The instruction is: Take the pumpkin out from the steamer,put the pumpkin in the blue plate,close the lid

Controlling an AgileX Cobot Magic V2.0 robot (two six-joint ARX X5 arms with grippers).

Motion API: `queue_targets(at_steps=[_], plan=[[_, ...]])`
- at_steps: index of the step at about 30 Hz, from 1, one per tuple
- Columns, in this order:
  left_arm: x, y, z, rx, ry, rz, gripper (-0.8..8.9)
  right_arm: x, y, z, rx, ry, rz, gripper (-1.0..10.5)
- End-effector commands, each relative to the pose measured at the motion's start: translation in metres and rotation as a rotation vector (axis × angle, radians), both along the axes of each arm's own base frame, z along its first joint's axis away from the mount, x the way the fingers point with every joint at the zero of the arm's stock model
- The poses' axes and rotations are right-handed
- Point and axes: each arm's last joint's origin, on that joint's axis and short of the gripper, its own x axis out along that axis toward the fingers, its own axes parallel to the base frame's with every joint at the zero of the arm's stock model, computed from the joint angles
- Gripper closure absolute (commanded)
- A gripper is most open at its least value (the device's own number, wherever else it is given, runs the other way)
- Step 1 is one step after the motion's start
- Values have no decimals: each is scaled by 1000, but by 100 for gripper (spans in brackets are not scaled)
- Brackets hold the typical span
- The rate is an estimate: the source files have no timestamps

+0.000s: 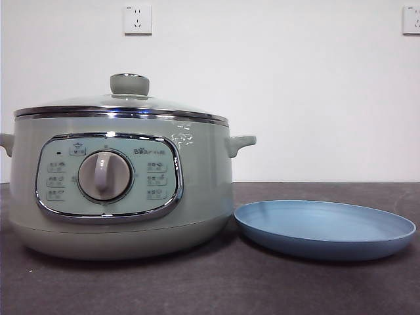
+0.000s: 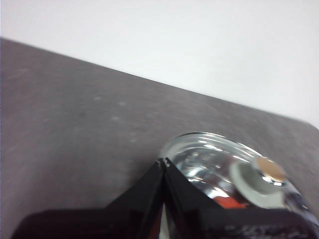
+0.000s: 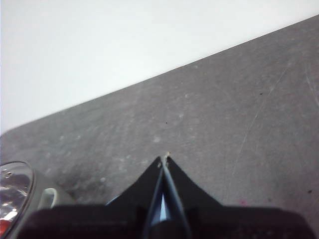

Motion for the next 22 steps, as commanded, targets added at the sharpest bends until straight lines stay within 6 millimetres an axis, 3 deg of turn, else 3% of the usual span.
queue_targets(at_steps=[1, 5, 10, 12, 17, 20, 22], plan=[[10, -1, 13, 70, -2, -99, 819, 7, 0, 14, -61, -5, 15, 946], [24, -2, 29, 62, 47, -206, 819, 18, 0, 34, -123, 27, 35, 943], [40, -4, 44, 26, 93, -328, 814, 31, 4, 59, -200, 36, 193, 935], [46, -5, 49, 30, 96, -352, 788, 36, 5, 66, -196, 44, 250, 869], [55, -14, 58, 31, 102, -396, 356, 49, 8, 75, -183, 100, 290, 512], [57, -20, 62, 44, 102, -403, 337, 54, 12, 75, -178, 142, 315, 392], [57, -25, 66, 57, 94, -404, 337, 55, 14, 73, -177, 159, 331, 377]])
